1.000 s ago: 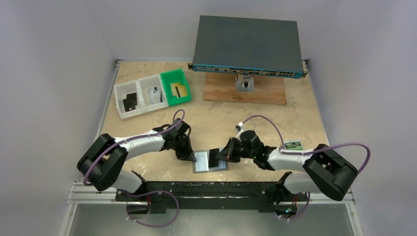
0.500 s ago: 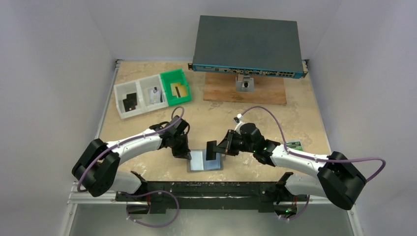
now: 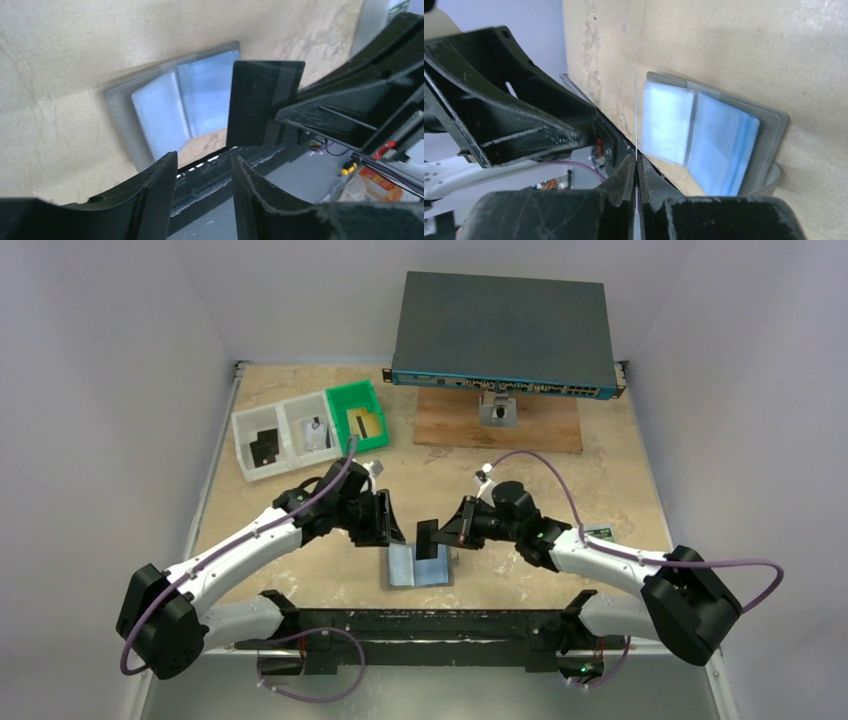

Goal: Take the credit cards out of the card holder
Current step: Place the credit card in the storage box.

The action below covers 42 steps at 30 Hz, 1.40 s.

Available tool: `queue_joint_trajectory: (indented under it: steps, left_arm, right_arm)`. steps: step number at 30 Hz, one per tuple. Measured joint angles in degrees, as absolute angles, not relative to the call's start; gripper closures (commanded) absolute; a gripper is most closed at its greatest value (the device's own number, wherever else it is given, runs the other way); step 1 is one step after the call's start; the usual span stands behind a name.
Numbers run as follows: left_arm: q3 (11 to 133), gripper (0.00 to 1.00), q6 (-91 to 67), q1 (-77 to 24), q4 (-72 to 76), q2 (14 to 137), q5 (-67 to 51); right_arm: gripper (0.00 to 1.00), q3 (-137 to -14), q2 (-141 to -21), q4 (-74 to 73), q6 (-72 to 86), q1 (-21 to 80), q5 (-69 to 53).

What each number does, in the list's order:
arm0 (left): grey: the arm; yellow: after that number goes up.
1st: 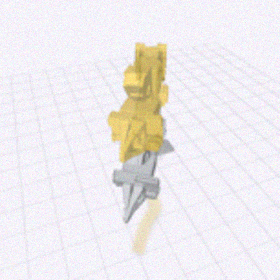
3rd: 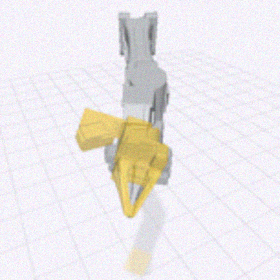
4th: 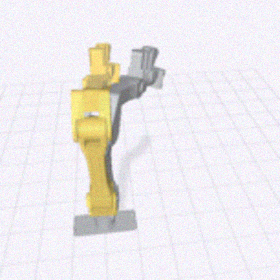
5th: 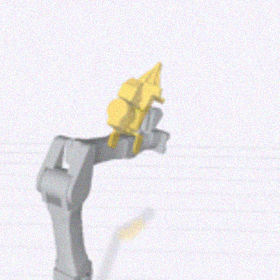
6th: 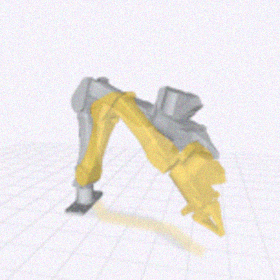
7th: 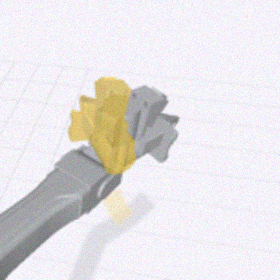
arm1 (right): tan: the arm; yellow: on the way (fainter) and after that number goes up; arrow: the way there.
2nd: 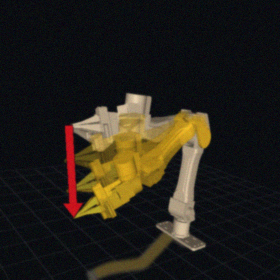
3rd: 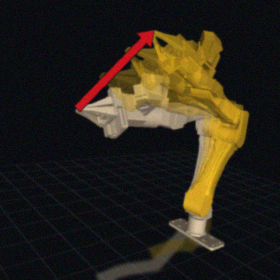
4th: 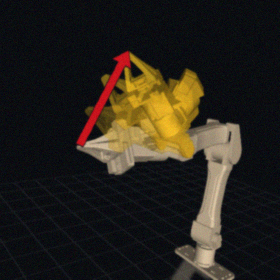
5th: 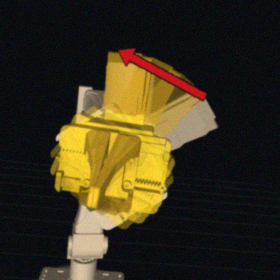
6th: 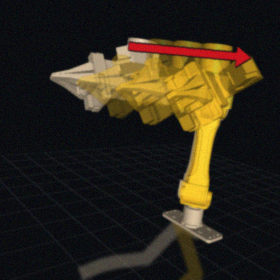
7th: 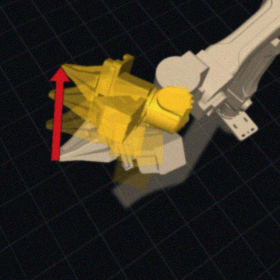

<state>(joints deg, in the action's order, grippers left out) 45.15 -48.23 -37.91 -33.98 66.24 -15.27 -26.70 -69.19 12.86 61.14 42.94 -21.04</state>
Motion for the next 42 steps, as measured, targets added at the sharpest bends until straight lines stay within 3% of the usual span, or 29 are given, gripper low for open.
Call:
queue_joint_trajectory:
  steps: [2, 5, 12, 17, 23, 26, 29, 30, 33, 38, 40, 42]
  left_arm:
    - [45.1, 0.44, -48.0, -37.6, -33.6, 65.4, -17.2]
    - [45.0, 0.42, -47.7, -36.9, -31.8, 63.8, -21.1]
    - [42.2, 0.43, -48.4, -33.5, -24.9, 61.5, -29.5]
    - [40.7, 0.50, -49.9, -32.7, -20.6, 61.5, -33.8]
    - [39.7, 0.66, -51.9, -32.5, -15.6, 61.5, -37.1]
    - [39.3, 0.79, -52.5, -32.4, -14.2, 61.7, -38.0]
    - [38.7, 1.00, -53.2, -31.9, -13.3, 62.0, -38.4]
    - [38.6, 1.00, -53.5, -31.8, -13.1, 62.0, -38.7]
    - [38.6, 1.00, -54.0, -31.6, -12.3, 62.0, -39.7]
    - [38.6, 1.00, -54.2, -31.9, -12.6, 62.0, -39.4]
    - [38.6, 1.00, -53.9, -31.9, -13.5, 62.0, -38.5]
    - [38.7, 1.00, -53.5, -31.9, -15.1, 61.8, -37.5]
  right_arm:
    - [1.00, -26.7, -69.6, 14.8, 62.0, 41.6, -23.3]
    - [1.00, -26.7, -70.5, 18.7, 63.8, 39.7, -26.9]
    - [1.00, -26.4, -72.8, 30.1, 69.4, 38.8, -34.3]
    - [1.00, -25.3, -73.3, 36.0, 72.6, 38.8, -37.1]
    - [1.00, -24.7, -73.9, 39.2, 74.3, 38.8, -38.5]
    - [1.00, -24.6, -73.9, 39.9, 74.6, 38.8, -38.7]
    - [1.00, -24.6, -73.9, 40.2, 74.6, 38.5, -38.8]
    - [0.99, -24.4, -73.9, 40.0, 74.4, 38.4, -38.8]
    - [0.75, -24.1, -74.0, 38.8, 74.3, 38.2, -38.7]
    - [0.17, -24.7, -73.0, 32.7, 71.1, 38.5, -36.8]
    - [0.04, -25.7, -71.7, 28.4, 69.1, 38.6, -35.2]
    - [0.01, -27.2, -69.5, 23.4, 66.6, 38.6, -33.0]
